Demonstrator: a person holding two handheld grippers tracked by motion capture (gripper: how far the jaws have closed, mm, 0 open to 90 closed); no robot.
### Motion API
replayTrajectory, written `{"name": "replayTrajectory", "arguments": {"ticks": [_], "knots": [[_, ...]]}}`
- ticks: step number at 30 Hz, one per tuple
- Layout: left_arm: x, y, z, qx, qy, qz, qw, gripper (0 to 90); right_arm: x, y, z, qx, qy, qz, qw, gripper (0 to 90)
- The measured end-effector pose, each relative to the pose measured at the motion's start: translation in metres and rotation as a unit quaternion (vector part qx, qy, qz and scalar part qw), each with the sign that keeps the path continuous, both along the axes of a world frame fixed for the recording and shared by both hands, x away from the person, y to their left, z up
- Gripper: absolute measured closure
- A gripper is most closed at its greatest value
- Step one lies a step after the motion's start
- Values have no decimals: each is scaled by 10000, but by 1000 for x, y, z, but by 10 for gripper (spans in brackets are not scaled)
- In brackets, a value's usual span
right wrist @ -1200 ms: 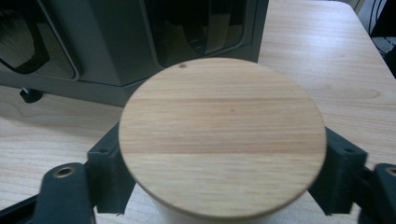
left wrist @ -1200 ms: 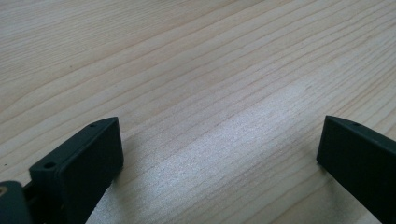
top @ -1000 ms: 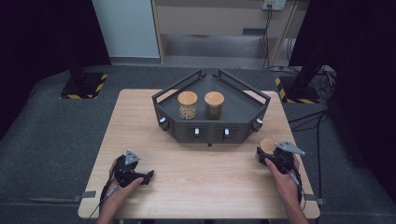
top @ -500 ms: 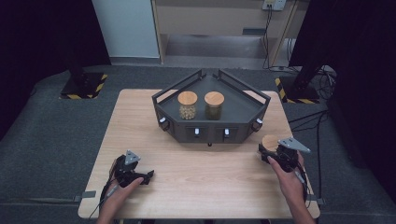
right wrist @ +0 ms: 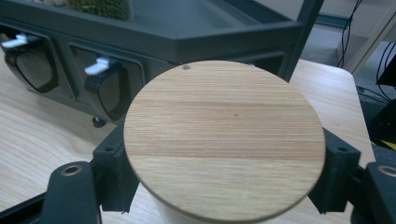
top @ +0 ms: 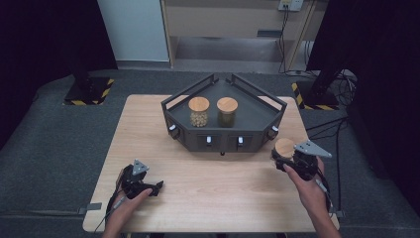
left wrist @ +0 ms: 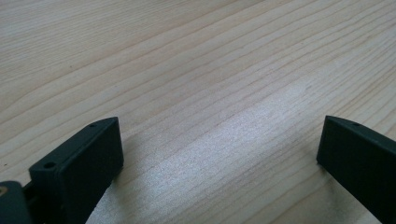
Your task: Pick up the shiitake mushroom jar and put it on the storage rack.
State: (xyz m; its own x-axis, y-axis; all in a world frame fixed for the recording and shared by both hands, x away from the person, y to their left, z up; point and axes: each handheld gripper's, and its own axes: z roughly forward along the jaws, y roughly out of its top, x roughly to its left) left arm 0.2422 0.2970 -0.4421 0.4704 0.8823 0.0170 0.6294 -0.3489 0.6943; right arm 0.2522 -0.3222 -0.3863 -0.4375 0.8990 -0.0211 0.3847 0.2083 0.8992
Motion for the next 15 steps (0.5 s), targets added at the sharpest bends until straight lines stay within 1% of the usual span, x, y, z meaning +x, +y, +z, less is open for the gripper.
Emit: {"name": "replayTrajectory", "arguments": {"ticks": [2,3,5,7,10,11,12,15], "knots": [[0,0,0,-1,0,0,10000,0,0,1,2,-7,-8,12,10000,254],[0,0,0,-1,-1,0,10000,0,-1,2,7,-18,-35,42,10000,254],[0,0,0,0,0,-1,10000,0,-1,2,9,-22,-43,60,10000,255],[0,0,0,0,0,0,10000,0,-1,4,16,-50,-57,103,9999,255],[0,0,0,0,0,-1,10000,0,-1,5,21,-69,-68,141,9999,255],[0,0,0,0,0,-1,10000,0,-1,5,21,-69,-68,141,9999,255],[0,0,0,0,0,-1,10000,0,0,6,25,-76,-73,166,9998,255],[0,0,0,0,0,0,10000,0,0,7,30,-58,-90,188,9998,255]]}}
